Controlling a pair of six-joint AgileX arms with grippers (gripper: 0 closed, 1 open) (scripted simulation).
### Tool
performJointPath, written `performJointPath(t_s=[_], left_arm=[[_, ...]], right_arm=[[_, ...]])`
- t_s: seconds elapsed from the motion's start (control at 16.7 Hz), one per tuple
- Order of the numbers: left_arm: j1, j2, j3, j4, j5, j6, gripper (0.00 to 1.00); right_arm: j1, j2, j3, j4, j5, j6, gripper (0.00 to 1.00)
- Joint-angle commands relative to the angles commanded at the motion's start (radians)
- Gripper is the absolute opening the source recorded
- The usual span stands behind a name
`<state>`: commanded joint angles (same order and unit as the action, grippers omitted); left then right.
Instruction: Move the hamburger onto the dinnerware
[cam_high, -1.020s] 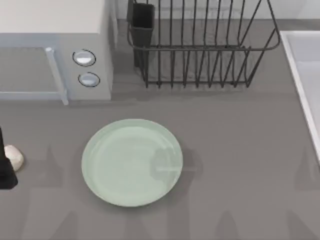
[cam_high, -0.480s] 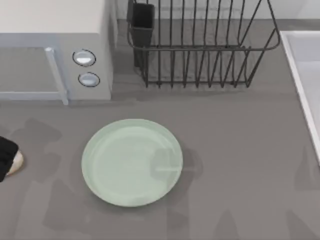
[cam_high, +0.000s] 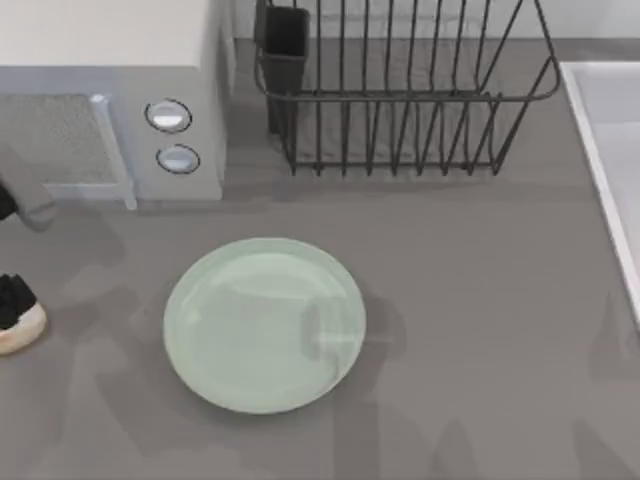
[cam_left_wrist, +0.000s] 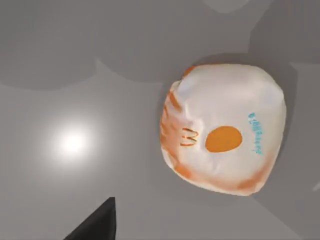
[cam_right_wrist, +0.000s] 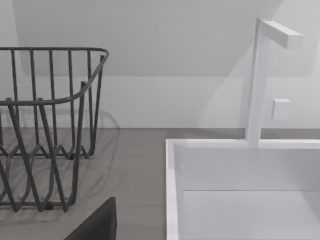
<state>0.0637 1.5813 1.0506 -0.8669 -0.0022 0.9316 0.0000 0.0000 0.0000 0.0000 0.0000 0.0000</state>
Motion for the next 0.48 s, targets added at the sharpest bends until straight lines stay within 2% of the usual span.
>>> performJointPath(t_s=[0.24, 0.48], left_arm=[[0.008, 0.189, 0.136, -0.097, 0.001, 0.112, 1.0], [0.01, 0.226, 0.169, -0.117, 0.002, 0.137, 1.0]], right_arm=[[0.0, 0.0, 0.0, 0.0, 0.0, 0.0, 1.0], [0.0, 0.0, 0.0, 0.0, 0.0, 0.0, 1.0]])
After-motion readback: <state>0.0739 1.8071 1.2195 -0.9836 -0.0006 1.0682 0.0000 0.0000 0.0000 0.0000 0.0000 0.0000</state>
